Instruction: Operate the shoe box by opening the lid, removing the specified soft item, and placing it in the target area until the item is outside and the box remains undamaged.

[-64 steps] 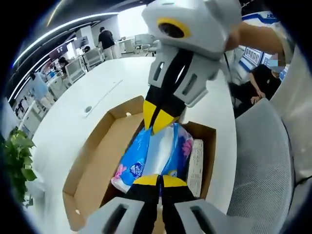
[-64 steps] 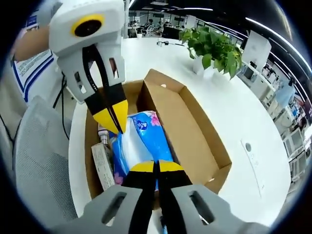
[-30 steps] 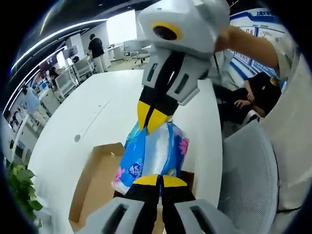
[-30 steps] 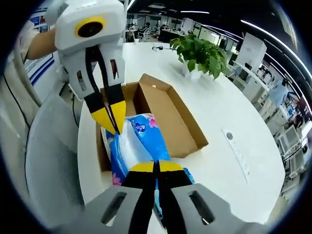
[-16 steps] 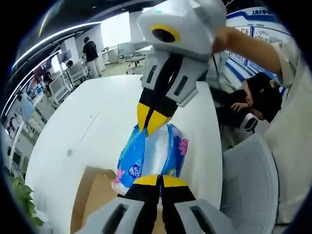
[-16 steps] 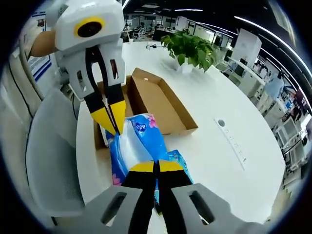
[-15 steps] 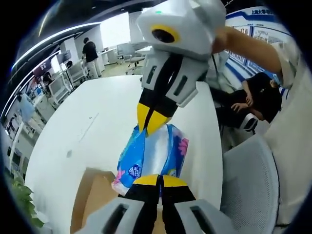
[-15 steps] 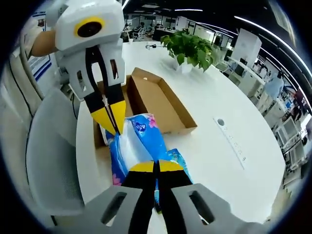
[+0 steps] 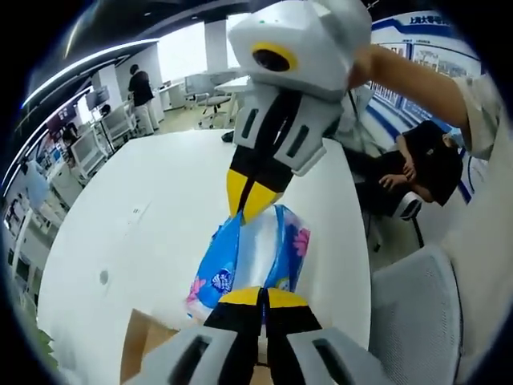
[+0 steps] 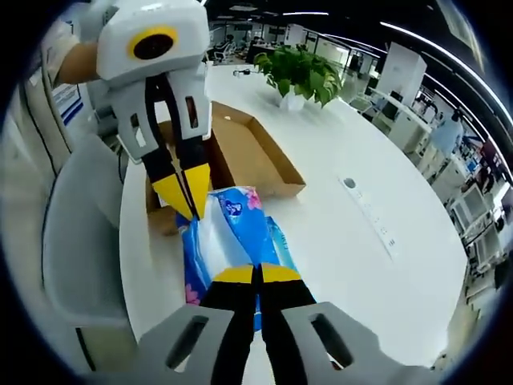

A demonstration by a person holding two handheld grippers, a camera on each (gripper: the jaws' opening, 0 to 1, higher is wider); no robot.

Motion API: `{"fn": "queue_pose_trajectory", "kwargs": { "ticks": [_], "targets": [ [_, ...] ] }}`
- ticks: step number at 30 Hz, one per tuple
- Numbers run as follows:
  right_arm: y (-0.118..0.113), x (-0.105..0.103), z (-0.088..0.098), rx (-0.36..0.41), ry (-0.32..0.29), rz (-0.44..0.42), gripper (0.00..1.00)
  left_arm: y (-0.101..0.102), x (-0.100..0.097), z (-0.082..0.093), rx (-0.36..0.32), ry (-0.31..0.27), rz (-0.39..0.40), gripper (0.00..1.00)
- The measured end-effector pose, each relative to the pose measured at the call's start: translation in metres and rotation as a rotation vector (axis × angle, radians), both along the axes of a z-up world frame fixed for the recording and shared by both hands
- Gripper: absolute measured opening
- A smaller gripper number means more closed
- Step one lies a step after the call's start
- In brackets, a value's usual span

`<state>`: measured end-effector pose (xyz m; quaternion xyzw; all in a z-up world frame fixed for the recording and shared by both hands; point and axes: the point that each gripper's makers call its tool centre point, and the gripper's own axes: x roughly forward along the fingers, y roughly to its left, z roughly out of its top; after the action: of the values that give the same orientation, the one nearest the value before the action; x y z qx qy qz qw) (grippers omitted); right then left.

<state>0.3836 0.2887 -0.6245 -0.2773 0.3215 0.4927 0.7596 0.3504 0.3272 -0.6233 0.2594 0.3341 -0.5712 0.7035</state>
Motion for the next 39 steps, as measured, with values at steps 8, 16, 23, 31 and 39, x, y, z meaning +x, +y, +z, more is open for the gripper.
{"fn": "queue_pose_trajectory", "kwargs": {
  "ticks": [8,16,23,31,39],
  "targets": [
    [-0.029,0.008,-0.007,-0.010,0.009,-0.034,0.00,-0.030,0.008,-0.006,-0.008,0.014,-0.020,0.00],
    [-0.060,0.016,-0.011,-0.019,0.011,-0.072,0.00,-0.061,0.015,-0.013,-0.009,0.029,-0.056,0.00],
    [-0.086,0.023,-0.015,-0.033,0.010,-0.094,0.00,-0.091,0.020,-0.019,-0.014,0.048,-0.089,0.00],
    [-0.108,0.027,-0.019,-0.051,0.019,-0.124,0.00,-0.116,0.026,-0.026,-0.012,0.066,-0.120,0.00],
    [-0.129,0.033,-0.030,-0.063,0.034,-0.159,0.00,-0.143,0.028,-0.038,-0.012,0.089,-0.147,0.00]
  ]
}}
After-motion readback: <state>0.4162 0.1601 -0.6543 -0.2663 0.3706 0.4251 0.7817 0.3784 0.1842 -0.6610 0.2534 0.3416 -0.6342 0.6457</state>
